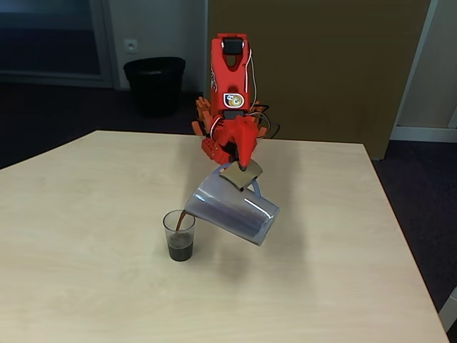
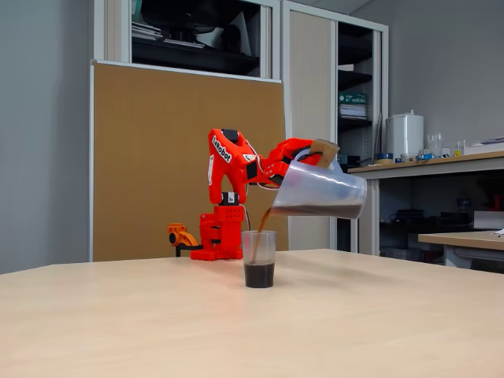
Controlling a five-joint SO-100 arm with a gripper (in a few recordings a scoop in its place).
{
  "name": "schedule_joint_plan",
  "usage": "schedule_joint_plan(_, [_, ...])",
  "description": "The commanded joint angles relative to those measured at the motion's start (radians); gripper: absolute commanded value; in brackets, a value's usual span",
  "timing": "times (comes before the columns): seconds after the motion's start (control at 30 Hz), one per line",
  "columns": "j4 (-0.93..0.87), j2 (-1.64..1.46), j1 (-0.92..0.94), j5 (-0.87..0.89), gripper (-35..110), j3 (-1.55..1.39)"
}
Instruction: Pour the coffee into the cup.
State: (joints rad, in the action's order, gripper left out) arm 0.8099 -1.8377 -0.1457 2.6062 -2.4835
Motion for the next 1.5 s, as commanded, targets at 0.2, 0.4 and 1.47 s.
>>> schedule_joint_plan(0.2, [0.044, -0.021, -0.009, 0.017, 0, 0.041])
schedule_joint_plan(0.4, [0.051, -0.021, -0.009, 0.023, 0, 0.038])
schedule_joint_plan(1.47, [0.08, 0.0, -0.005, 0.037, 0, 0.046])
